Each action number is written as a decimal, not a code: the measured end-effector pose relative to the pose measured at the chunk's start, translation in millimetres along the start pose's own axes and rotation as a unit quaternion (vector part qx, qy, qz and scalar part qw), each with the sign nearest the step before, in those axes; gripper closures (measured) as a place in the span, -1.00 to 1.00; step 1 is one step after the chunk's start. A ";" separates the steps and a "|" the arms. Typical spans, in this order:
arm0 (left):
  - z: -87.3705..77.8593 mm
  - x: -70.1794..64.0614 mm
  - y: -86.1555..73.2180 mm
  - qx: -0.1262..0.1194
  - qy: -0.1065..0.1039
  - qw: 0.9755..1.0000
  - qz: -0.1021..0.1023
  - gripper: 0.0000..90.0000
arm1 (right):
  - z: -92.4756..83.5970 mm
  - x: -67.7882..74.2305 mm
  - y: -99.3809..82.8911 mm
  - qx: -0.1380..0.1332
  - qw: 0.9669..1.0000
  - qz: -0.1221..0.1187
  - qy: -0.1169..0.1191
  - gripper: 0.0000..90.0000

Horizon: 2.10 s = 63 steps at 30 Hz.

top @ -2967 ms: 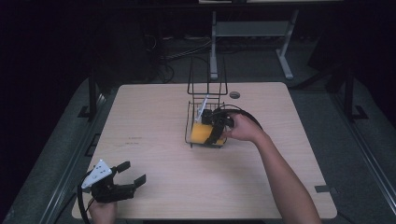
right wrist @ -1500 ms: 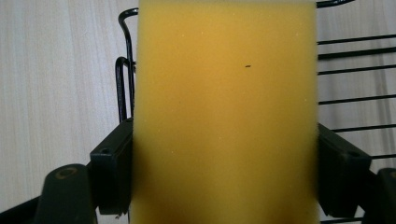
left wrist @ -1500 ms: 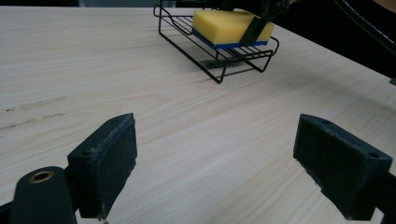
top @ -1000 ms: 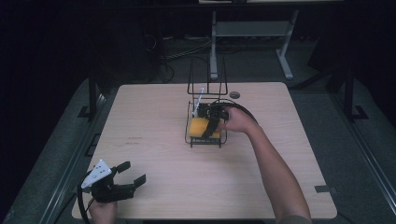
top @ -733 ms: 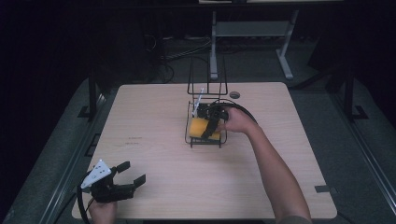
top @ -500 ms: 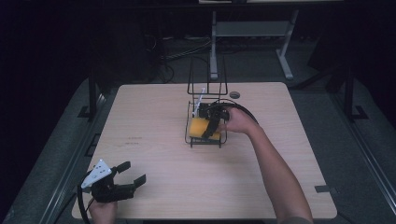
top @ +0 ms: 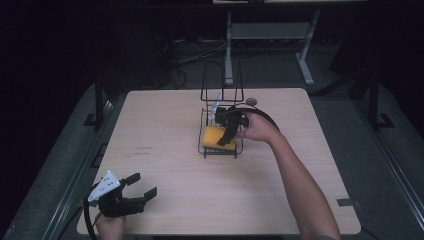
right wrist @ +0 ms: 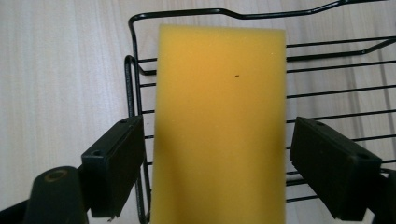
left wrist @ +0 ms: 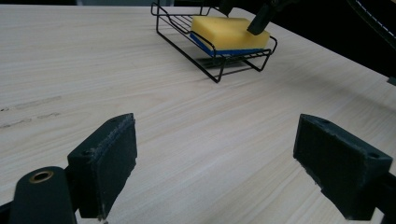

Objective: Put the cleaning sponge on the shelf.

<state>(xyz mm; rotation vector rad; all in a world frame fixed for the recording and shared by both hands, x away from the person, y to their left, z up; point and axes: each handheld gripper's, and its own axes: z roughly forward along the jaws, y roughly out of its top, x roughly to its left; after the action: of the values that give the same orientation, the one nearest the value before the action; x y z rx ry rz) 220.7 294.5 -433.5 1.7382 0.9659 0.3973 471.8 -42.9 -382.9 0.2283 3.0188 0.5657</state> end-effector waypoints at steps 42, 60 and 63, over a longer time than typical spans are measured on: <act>0.8 -2.7 0.6 0.001 -0.001 1.000 0.003 -0.72 | -4.1 38.6 -7.0 -0.006 1.000 -0.017 0.004 -0.63; 1.7 -3.7 1.1 0.002 -0.002 1.000 0.006 -0.71 | -10.2 53.8 -7.3 0.000 1.000 -0.031 -0.002 -0.63; 1.7 -3.8 1.2 0.001 -0.001 1.000 0.005 -0.72 | -9.9 56.2 -6.1 0.002 0.999 -0.033 -0.002 -0.63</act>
<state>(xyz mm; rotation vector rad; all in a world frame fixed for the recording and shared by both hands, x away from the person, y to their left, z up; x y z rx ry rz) 220.0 290.3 -432.4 1.7466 0.9563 0.4009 414.7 -43.2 -377.8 0.1297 3.0106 0.5529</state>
